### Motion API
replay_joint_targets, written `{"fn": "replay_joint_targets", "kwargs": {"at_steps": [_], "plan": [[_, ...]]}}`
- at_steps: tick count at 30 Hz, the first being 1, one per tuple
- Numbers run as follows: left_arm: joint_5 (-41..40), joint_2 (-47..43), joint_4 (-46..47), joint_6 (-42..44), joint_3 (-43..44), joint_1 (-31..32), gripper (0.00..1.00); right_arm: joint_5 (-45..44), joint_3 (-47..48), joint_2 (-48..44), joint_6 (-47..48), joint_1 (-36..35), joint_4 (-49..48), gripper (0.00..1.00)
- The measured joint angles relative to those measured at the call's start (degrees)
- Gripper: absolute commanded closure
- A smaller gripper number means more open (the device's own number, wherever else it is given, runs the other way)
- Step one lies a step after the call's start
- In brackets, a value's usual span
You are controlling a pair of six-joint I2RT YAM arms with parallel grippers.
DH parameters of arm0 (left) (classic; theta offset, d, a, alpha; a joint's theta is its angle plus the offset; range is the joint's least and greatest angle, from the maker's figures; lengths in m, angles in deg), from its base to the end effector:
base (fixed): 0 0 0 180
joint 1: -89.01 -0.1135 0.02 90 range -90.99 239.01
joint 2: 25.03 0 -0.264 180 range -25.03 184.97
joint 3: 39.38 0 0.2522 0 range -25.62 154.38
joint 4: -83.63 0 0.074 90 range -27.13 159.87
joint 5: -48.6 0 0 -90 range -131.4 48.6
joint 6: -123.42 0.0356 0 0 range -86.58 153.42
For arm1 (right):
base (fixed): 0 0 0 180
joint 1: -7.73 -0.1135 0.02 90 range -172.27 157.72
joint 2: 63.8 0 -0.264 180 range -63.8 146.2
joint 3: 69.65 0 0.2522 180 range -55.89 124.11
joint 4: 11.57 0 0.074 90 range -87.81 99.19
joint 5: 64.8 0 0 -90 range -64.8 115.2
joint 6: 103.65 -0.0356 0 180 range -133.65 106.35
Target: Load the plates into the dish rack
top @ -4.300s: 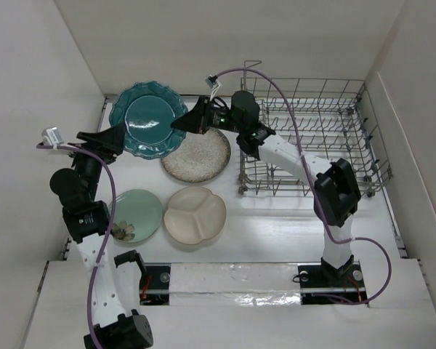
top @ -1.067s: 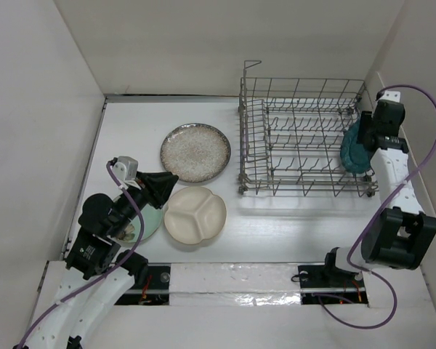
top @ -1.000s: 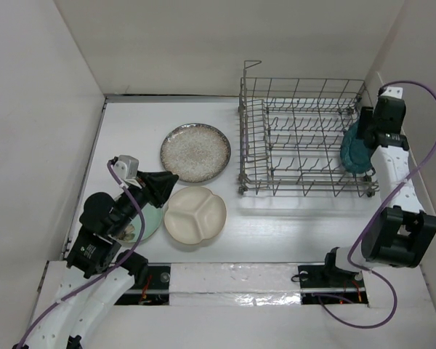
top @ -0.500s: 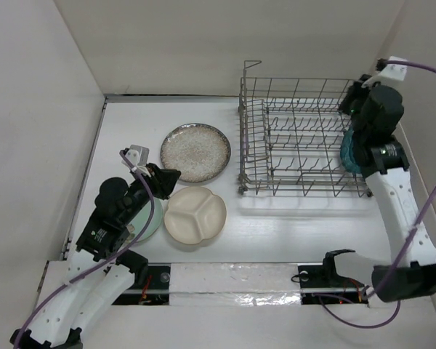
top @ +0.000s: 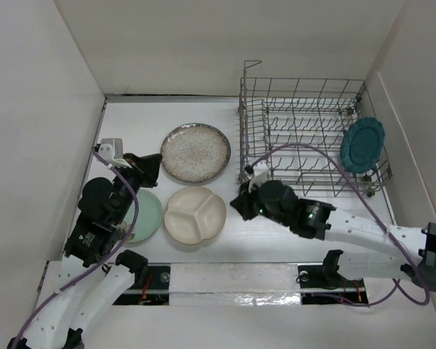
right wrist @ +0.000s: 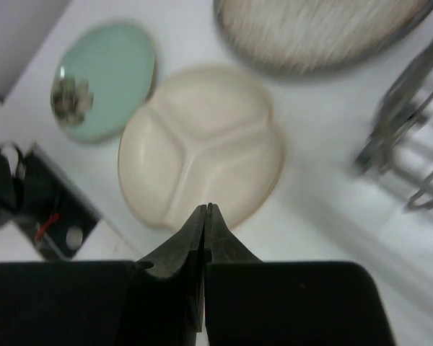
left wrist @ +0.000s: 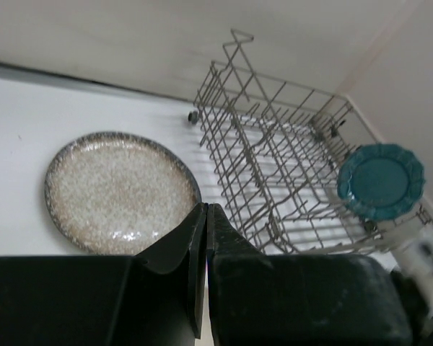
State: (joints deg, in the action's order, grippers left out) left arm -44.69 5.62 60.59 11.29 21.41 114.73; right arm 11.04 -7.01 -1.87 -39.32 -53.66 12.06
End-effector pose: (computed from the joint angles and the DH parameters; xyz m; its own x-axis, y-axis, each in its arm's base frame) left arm 0.1087 -0.0501 0.3883 -0.0407 -0.3978 -0.9166 0.3958 0.8359 -0.3804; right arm 0.1264 0.2135 0.3073 -0.4901 -0.0213 -0.8714 -0.5892 0.7449 0.3131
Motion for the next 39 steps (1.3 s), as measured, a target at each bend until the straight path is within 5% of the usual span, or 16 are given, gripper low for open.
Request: {"fn": "replay_joint_targets", "kwargs": {"at_steps": [4,8,14,25,32,39], "plan": [[-1.99,0.81,1.49,0.28,2.99,-0.07,0.9,-2.89,-8.41,0.81,-10.27,-7.61,-0.61,0.97],[-2.86,1.36,1.46,0.59,2.97,-0.07,0.83,-6.23,-14.6,1.14,-20.44,-8.57,-3.69,0.54],[-2.14,1.57,1.31,0.87,1.07,-0.07,0.73,-9.79,-15.91,7.58,-30.38,-9.22,-9.66,0.4],[2.71,-1.64,1.36,2.29,-1.79,-0.07,0.71,-17.16,-8.48,27.02,-43.67,-9.2,-13.27,0.46],[4.59,-4.94,1.75,3.32,-3.04,-0.04,0.71,-20.94,-1.95,35.65,-48.43,-9.2,-11.5,0.73],[3.39,-7.96,1.7,4.07,-3.3,2.14,0.71,-21.88,-1.7,36.52,-53.46,-9.25,-10.32,0.72]]}}
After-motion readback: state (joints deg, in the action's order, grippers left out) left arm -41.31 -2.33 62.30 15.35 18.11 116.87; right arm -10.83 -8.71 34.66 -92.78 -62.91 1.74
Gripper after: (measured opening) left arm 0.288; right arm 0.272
